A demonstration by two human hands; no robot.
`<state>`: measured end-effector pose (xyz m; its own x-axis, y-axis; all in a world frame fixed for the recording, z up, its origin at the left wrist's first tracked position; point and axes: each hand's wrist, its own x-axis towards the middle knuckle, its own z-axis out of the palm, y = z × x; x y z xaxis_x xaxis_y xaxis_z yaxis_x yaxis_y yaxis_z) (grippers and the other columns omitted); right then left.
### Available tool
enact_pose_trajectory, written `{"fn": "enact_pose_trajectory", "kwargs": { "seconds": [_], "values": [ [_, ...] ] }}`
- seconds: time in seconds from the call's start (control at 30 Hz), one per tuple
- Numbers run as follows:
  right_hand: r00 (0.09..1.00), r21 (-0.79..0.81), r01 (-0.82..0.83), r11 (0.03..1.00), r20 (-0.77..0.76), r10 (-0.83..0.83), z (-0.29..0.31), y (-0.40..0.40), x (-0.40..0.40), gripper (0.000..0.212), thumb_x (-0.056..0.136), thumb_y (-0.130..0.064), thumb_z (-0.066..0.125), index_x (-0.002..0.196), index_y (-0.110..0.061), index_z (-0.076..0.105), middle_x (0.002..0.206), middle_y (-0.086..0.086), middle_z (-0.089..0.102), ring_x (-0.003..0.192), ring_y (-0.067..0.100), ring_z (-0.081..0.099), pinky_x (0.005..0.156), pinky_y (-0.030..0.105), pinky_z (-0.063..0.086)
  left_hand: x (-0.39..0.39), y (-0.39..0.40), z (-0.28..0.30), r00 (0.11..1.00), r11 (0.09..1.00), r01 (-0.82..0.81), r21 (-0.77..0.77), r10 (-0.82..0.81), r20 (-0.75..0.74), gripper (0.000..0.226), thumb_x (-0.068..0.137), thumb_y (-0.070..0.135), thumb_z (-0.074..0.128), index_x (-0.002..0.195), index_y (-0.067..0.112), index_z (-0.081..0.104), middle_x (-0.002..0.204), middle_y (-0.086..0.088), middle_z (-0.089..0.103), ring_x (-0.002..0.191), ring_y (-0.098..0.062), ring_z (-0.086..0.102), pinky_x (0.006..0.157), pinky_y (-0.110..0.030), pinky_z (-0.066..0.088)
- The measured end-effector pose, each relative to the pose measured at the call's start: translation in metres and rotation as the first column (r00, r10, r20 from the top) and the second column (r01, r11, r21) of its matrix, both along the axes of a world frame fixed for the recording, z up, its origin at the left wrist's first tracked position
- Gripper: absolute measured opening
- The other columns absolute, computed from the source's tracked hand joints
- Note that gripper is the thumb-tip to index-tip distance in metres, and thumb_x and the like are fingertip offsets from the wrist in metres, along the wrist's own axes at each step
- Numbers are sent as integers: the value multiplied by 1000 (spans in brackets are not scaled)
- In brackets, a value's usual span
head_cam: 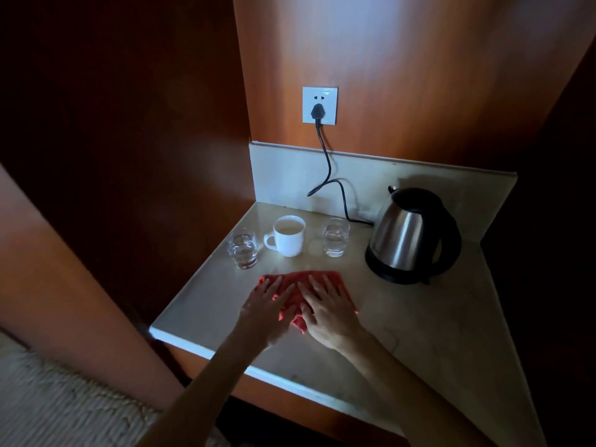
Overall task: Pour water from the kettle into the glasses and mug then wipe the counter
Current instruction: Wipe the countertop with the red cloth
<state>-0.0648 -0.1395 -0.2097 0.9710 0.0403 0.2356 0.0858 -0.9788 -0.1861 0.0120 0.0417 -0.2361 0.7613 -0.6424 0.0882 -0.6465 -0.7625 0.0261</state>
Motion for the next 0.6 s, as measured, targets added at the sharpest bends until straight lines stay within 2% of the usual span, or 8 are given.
{"fn": "enact_pose_trajectory", "kwargs": {
  "seconds": [0.07, 0.17, 0.23, 0.3, 0.43, 0.6],
  "values": [
    [1000, 26, -2, 1000, 17, 2, -2, -3, -19, 50, 93, -42, 42, 133, -25, 66, 140, 7, 62, 128, 36, 58, 103, 59, 46, -19, 6, -6, 1000, 999, 21, -28, -21, -4, 52, 105, 53, 23, 140, 28, 53, 146, -8, 50, 141, -30, 38, 115, -50, 26],
    [1000, 41, 12, 999, 25, -13, -5, -18, -51, 49, 94, -44, 44, 137, -29, 61, 144, 4, 59, 132, 33, 54, 107, 59, 42, -55, -7, 4, 999, 997, 23, -73, -26, -42, 59, 102, 60, 14, 147, 32, 40, 153, -3, 41, 146, -27, 28, 117, -50, 25],
    [998, 54, 39, 998, 39, -42, -8, -39, -69, 49, 93, -44, 46, 136, -30, 62, 144, 4, 59, 132, 32, 54, 107, 59, 41, -77, -28, 18, 998, 990, 17, -139, -25, -57, 57, 99, 60, 23, 144, 33, 46, 151, -5, 44, 143, -29, 35, 117, -51, 29],
    [996, 71, 78, 994, 28, -80, -10, -62, -83, 50, 92, -45, 46, 137, -31, 62, 147, 3, 56, 135, 30, 52, 110, 56, 38, -91, -52, 28, 998, 986, 39, -160, -48, -49, 59, 96, 62, 26, 143, 33, 47, 151, -7, 43, 141, -33, 37, 116, -50, 27],
    [988, 72, 154, 985, 21, -156, -13, -88, -78, 51, 93, -43, 44, 139, -29, 61, 148, 5, 55, 136, 29, 51, 112, 52, 32, -79, -87, 31, 998, 986, 63, -154, -65, -10, 55, 97, 57, 31, 143, 32, 48, 150, -8, 45, 139, -34, 40, 115, -49, 25],
    [982, 37, 187, 982, -32, -186, -5, -82, -27, 52, 91, -41, 41, 131, -20, 68, 138, 12, 63, 125, 38, 59, 108, 57, 40, -40, -95, 36, 999, 985, 28, -168, -34, -37, 61, 93, 59, 26, 140, 29, 52, 150, -8, 46, 139, -32, 41, 116, -46, 32]
  ]
}}
